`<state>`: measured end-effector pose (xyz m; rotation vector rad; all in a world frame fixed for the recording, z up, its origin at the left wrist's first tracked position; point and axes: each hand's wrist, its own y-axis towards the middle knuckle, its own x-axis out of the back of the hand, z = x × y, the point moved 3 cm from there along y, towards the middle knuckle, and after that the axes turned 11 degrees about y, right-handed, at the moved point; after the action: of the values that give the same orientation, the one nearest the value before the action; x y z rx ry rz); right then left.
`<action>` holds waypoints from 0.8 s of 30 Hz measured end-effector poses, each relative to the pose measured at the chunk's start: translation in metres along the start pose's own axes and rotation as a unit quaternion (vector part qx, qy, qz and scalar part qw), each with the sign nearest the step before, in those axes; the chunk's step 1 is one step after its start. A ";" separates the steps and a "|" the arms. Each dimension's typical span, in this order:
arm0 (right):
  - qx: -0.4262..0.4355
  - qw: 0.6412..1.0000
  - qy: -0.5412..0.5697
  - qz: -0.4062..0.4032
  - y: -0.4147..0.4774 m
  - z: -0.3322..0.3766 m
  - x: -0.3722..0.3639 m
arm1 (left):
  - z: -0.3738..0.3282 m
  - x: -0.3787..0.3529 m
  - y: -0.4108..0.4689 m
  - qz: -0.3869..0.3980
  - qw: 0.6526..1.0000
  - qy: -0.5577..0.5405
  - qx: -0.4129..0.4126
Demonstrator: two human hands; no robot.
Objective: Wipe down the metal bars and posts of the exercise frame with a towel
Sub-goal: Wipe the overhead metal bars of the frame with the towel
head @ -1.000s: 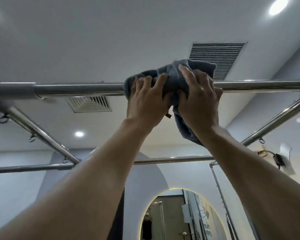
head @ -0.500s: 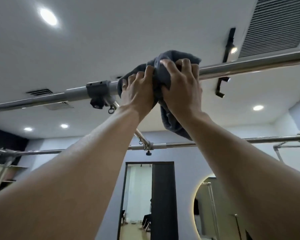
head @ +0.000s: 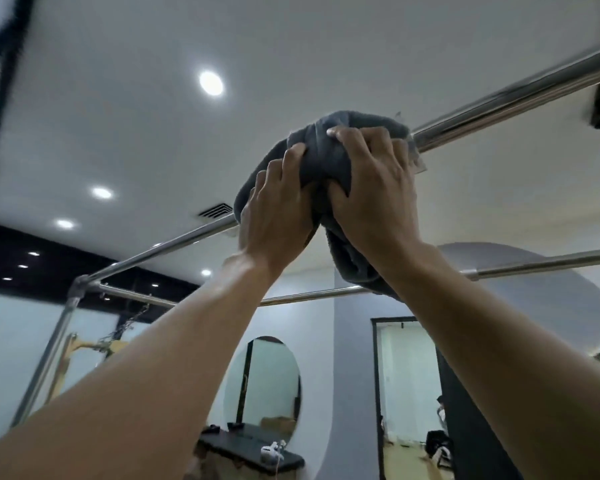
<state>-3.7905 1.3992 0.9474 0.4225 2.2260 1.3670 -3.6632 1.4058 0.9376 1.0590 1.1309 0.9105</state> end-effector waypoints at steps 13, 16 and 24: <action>0.068 0.997 -0.039 0.018 -0.036 0.028 -0.184 | 0.185 -0.038 -0.025 0.057 0.997 0.045 0.001; 0.102 0.990 -0.084 0.051 -0.037 0.026 -0.217 | 0.213 -0.064 -0.033 0.038 0.999 -0.008 0.013; 0.076 0.988 -0.123 0.057 -0.031 -0.009 -0.290 | 0.262 -0.128 -0.021 0.053 0.997 0.042 0.043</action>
<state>-3.5545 1.2338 0.9946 0.7419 2.1334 1.1333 -3.4318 1.2312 0.9720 1.1696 1.2000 1.0056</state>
